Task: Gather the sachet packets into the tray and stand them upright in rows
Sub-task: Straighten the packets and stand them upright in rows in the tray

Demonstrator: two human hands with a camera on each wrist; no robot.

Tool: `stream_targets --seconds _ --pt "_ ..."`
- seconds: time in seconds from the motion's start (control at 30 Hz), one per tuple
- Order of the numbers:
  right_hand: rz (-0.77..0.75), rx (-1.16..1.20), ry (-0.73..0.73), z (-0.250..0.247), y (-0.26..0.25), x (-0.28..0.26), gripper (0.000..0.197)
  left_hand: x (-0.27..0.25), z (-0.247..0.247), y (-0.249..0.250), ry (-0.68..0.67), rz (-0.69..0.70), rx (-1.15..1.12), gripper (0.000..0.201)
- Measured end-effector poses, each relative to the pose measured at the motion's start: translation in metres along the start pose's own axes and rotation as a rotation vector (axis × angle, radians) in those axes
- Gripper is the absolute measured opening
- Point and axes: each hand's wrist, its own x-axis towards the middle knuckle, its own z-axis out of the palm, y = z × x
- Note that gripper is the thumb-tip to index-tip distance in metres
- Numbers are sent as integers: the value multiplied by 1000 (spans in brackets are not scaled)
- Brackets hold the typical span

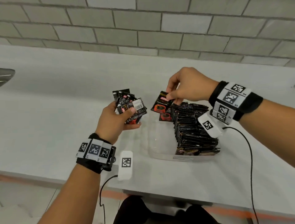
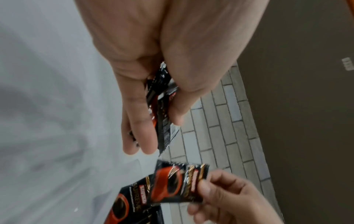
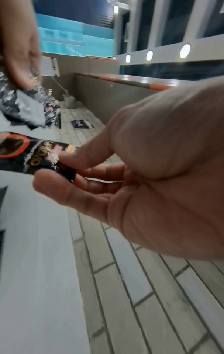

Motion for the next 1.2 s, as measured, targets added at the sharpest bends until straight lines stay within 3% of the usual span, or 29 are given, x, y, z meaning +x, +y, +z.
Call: stream_targets --seconds 0.13,0.23,0.4,0.53,0.67,0.83,0.9,1.13,1.2 --pt "15 -250 -103 21 12 11 15 -4 -8 0 -19 -37 -22 26" --pt "24 -443 -71 34 16 19 19 -7 -3 -1 -59 -48 -34 24" --pt "29 -526 -55 39 19 27 25 -10 6 -4 -105 -80 -51 29" --pt "31 -446 -61 32 20 26 25 -11 8 -2 -112 -85 -49 28" --pt "-100 -201 23 16 -1 12 23 -13 12 4 -166 -101 -25 33" --pt "-159 51 -147 23 -25 -12 47 -16 22 12 -284 -115 -45 35" --pt "-119 93 -137 22 -24 -13 51 -17 25 12 -297 -136 -99 34" --pt "-47 151 -48 3 -16 -18 31 -17 26 12 -289 -143 -216 30" --pt "-62 135 52 0 -17 -17 28 -16 29 11 -285 -143 -209 30"
